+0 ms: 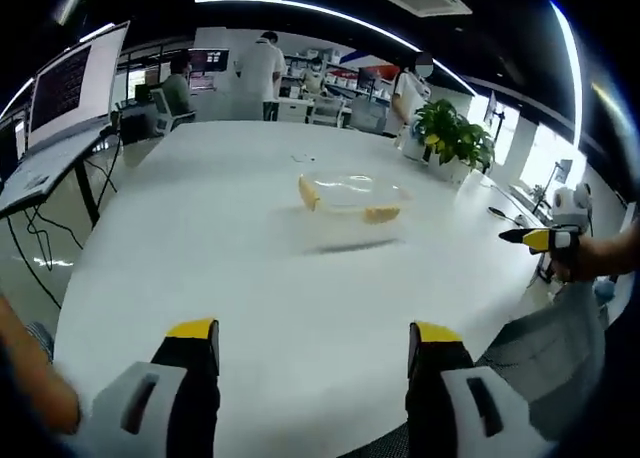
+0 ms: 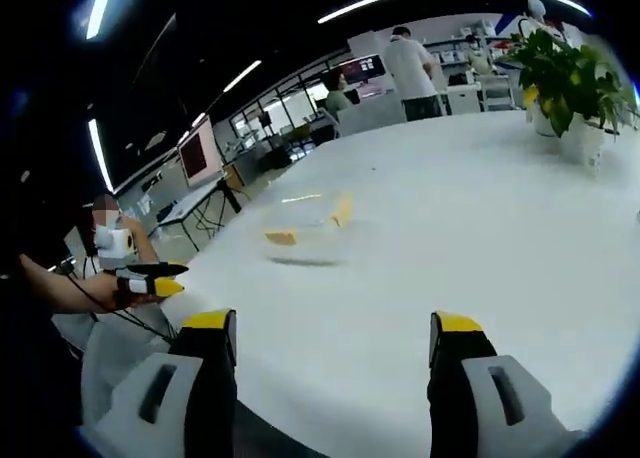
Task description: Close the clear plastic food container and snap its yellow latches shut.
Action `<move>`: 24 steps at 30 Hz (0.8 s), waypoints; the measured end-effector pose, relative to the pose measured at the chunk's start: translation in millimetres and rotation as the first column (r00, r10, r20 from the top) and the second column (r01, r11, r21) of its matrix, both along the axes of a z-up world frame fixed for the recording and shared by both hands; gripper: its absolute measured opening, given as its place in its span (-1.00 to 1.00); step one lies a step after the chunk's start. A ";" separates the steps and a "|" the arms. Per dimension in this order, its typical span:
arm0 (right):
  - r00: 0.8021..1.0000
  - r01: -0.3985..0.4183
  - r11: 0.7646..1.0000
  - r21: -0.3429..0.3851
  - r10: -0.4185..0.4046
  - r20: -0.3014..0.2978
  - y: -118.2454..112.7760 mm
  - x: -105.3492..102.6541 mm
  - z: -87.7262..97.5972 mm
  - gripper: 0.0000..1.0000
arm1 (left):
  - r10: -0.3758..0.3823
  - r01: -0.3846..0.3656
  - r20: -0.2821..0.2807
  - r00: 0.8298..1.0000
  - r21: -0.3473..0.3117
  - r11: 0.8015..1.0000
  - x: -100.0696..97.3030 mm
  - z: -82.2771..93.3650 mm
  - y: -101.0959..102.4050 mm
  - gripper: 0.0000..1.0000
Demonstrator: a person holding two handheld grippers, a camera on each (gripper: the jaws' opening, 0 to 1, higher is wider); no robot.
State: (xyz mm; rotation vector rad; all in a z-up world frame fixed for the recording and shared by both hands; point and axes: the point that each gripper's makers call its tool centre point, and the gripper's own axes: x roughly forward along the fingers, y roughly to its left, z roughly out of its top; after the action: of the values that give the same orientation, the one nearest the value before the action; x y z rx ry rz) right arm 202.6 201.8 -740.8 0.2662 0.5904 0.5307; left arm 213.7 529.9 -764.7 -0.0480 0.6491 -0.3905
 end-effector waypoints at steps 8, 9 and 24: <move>1.000 0.029 0.999 0.030 -0.029 0.008 -7.8 -8.9 6.0 0.55 | 0.092 -0.090 0.024 0.995 -0.072 0.993 -15.3 12.4 -1.0 0.46; 0.999 0.032 0.999 0.033 -0.033 0.010 -8.0 -9.2 6.7 0.55 | 0.108 -0.105 0.027 0.994 -0.084 0.991 -15.6 14.2 -0.6 0.46; 0.996 0.069 0.998 0.009 -0.069 0.055 -1.8 -9.5 8.2 0.44 | 0.152 -0.150 0.079 0.985 -0.034 0.988 -17.6 12.7 2.1 0.33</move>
State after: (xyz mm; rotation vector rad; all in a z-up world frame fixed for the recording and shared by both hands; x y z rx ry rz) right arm 193.1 200.0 -732.5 0.2773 0.5242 0.4724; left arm 196.1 532.0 -752.0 -0.1069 0.5552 -0.2539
